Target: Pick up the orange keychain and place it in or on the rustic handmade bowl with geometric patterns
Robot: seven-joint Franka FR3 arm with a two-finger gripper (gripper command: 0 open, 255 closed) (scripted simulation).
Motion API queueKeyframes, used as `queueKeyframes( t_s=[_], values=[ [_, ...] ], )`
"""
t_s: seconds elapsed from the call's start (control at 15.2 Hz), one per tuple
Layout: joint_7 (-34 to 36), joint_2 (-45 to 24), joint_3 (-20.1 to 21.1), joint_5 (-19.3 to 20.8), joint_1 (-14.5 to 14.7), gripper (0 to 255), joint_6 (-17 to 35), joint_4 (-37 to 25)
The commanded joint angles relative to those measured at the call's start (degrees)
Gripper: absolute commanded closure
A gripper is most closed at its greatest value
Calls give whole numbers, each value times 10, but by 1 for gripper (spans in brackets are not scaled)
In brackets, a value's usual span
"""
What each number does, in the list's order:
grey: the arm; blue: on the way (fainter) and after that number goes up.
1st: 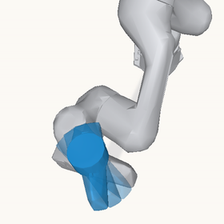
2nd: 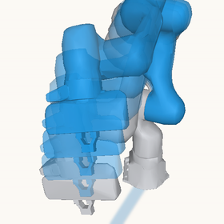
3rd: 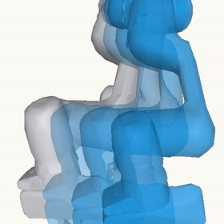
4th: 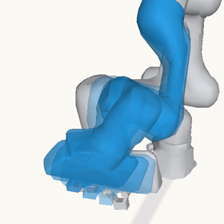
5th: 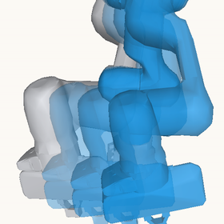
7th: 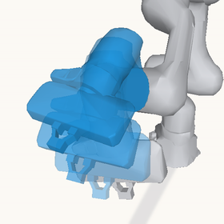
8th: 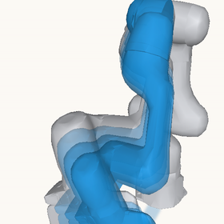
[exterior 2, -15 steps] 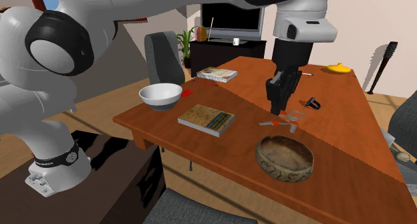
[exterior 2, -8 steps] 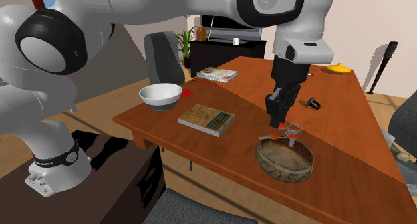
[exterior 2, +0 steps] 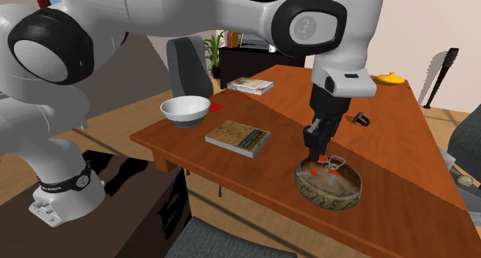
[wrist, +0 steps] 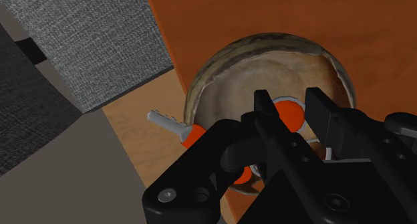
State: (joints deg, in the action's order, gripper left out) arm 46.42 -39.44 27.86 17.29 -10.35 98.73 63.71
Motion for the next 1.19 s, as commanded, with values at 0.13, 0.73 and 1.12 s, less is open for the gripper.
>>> queueKeyframes(
  t_s=[0.13,0.73,1.12],
  values=[
    [0,-1,0,0,-1,255,3,2],
    [0,-1,0,0,-1,0,3,2],
    [-9,-14,-2,2,22,0,-80,-99]
  ],
)
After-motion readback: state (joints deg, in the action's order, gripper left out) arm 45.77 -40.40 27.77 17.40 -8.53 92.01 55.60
